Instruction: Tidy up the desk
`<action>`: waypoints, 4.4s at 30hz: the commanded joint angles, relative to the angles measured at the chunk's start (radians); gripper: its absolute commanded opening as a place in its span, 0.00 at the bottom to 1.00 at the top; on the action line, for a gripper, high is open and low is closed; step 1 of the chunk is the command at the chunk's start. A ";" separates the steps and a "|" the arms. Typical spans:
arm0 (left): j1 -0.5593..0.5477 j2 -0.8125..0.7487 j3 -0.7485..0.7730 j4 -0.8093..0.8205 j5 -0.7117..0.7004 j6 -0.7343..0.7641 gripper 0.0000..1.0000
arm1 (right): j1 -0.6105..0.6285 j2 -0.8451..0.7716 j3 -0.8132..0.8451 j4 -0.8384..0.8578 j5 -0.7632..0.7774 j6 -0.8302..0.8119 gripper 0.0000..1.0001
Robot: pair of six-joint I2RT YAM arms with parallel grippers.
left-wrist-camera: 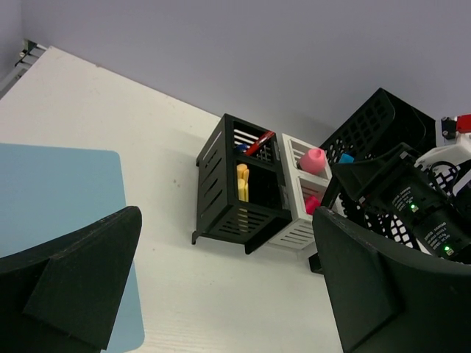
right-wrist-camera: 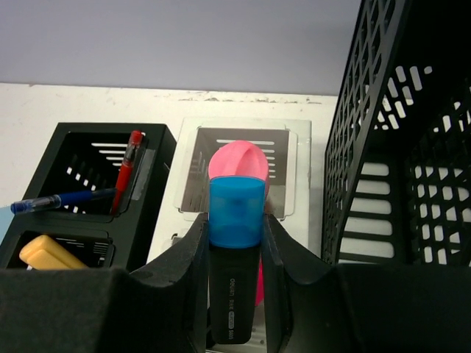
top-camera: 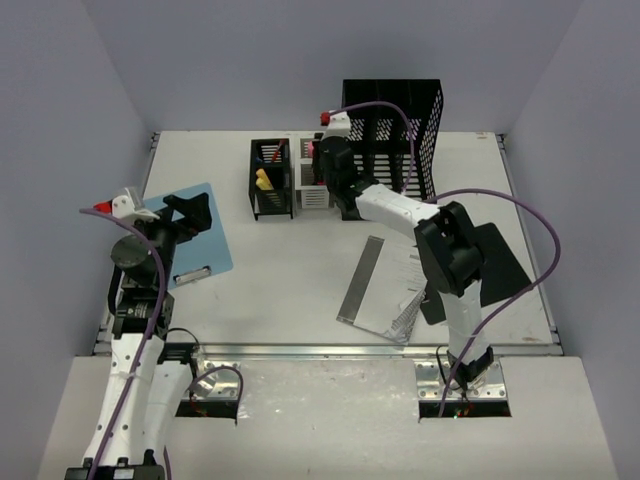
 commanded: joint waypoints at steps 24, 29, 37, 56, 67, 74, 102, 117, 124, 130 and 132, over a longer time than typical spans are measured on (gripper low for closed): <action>0.001 0.140 0.159 -0.223 0.175 0.327 1.00 | 0.020 -0.145 0.032 -0.096 -0.299 0.028 0.73; 0.001 0.231 0.276 -0.431 0.267 0.729 0.93 | 0.015 -0.294 -0.059 -0.203 -0.389 -0.197 0.81; 0.038 0.459 0.385 -0.758 0.357 1.319 0.84 | -0.001 -0.516 -0.260 -0.476 -0.590 -0.512 0.88; 0.190 0.882 0.230 -0.611 0.322 1.633 0.73 | -0.130 -0.713 -0.515 -0.671 -0.744 -0.515 0.99; 0.282 1.026 0.254 -0.568 0.327 1.769 0.67 | -0.143 -0.691 -0.498 -0.688 -0.767 -0.501 0.99; 0.315 1.074 0.251 -0.614 0.353 1.859 0.63 | -0.147 -0.674 -0.489 -0.687 -0.769 -0.503 0.99; 0.374 0.703 0.434 -1.301 0.725 2.011 0.00 | -0.130 -0.975 -0.857 0.025 -1.239 -0.778 0.97; 0.368 0.537 0.377 -1.303 0.816 2.041 0.00 | 0.218 -0.721 -0.912 0.440 -1.439 -1.361 0.90; 0.317 0.555 0.443 -1.303 0.908 1.978 0.00 | 0.273 -0.423 -0.855 0.847 -1.417 -1.437 0.86; 0.211 0.531 0.477 -1.302 0.913 1.906 0.00 | 0.296 -0.319 -0.763 0.944 -1.347 -1.421 0.84; 0.193 0.516 0.478 -1.301 0.907 1.882 0.00 | 0.301 -0.312 -0.759 0.965 -1.347 -1.437 0.84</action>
